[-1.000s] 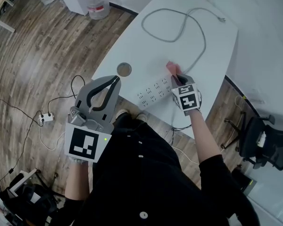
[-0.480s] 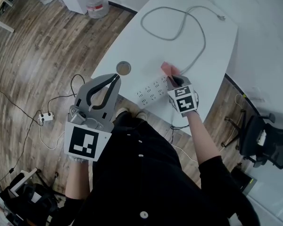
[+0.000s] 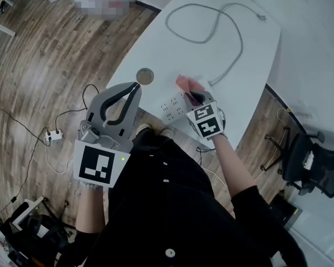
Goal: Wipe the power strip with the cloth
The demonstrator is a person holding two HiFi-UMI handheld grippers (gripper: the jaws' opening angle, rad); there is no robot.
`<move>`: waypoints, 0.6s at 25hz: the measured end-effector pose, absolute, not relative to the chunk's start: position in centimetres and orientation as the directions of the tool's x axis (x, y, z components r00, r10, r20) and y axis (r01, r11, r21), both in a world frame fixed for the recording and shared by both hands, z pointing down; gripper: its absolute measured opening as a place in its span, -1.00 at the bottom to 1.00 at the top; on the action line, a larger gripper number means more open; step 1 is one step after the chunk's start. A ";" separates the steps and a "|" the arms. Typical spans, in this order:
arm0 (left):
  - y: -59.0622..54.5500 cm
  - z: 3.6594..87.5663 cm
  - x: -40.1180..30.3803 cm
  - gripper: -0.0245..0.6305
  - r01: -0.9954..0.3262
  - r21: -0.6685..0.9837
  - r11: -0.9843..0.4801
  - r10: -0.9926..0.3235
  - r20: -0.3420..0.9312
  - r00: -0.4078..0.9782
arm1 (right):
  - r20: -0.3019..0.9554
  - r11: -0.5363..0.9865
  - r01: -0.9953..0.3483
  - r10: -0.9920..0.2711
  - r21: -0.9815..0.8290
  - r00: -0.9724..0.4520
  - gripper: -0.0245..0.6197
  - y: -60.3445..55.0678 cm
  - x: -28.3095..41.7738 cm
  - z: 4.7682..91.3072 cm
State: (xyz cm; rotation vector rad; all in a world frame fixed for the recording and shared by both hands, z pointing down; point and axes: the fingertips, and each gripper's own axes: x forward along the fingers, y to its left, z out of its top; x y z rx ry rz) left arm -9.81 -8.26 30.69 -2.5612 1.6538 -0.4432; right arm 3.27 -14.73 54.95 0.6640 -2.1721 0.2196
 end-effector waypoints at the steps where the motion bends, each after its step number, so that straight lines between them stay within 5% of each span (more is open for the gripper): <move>1: -8.2 30.7 -9.8 -0.88 -0.883 -0.205 -0.422 -0.900 0.207 0.383 | 0.767 0.852 -0.520 -0.375 0.064 -0.520 -0.78 -14.2 2.9 55.0; 15: -7.9 30.7 -9.9 -0.88 -0.887 -0.200 -0.416 -0.903 0.202 0.378 | 0.767 0.941 -0.339 -0.232 0.021 -0.598 -0.78 -7.9 -2.6 54.9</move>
